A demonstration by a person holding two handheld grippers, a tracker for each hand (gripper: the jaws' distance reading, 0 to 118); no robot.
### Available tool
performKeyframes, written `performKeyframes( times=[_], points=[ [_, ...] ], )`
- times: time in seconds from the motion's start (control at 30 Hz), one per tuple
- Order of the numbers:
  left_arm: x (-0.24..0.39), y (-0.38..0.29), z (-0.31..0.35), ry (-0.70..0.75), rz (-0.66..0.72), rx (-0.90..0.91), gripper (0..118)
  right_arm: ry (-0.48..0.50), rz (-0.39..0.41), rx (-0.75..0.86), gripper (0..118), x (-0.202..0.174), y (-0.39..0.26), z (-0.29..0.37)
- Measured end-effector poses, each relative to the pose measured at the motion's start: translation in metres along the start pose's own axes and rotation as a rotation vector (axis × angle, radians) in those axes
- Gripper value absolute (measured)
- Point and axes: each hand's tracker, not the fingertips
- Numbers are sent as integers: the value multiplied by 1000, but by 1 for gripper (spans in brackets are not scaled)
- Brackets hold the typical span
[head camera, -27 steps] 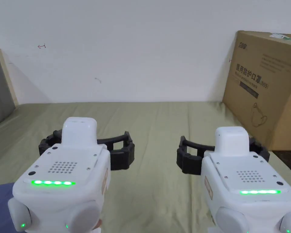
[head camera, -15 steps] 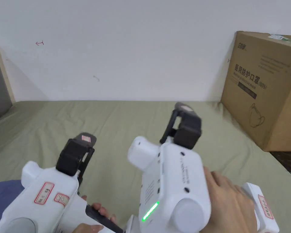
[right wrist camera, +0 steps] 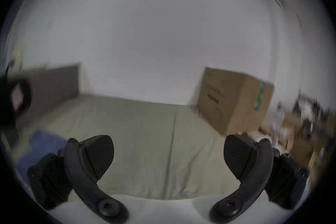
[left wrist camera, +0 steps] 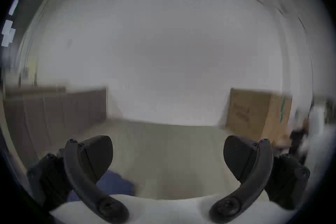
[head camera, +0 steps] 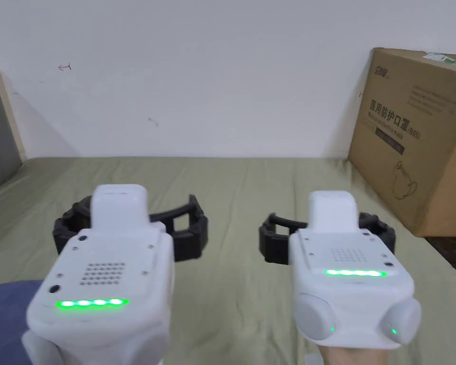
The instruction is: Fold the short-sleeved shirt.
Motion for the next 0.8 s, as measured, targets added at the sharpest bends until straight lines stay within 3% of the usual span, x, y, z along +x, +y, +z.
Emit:
performKeyframes(
  times=[0.03,0.1,0.2,0.3,0.4,0.57,0.6,0.63,0.67,0.7,0.77,0.8],
  points=[
    [5,-6,3,0,-39,-18,118,4,-47,-2,118,9,-9,-1],
    [5,-11,4,-51,58,-73,118,28,-74,-53,118,17,-20,-1],
    [-7,-12,-3,-109,172,-125,118,-3,-17,-39,118,20,-23,1],
    [-10,-6,-5,-90,146,-136,118,-7,56,56,118,15,-14,11],
    [-12,-2,-4,-83,116,-149,118,2,80,109,118,13,-5,18],
    [-17,-7,3,-81,158,-136,94,43,97,78,112,14,-7,21],
    [-16,-9,3,-78,155,-136,72,67,100,76,98,15,-11,21],
    [-14,-11,1,-68,135,-142,47,49,104,72,72,13,-14,21],
    [-12,-12,1,-57,117,-150,16,11,121,67,24,11,-17,20],
    [-9,-14,1,-40,83,-145,3,-9,128,65,12,10,-21,19],
    [-9,-17,5,-55,87,-123,0,54,112,52,9,14,-24,20],
    [-10,-16,5,-68,98,-124,0,71,109,46,1,14,-24,20]
  ],
)
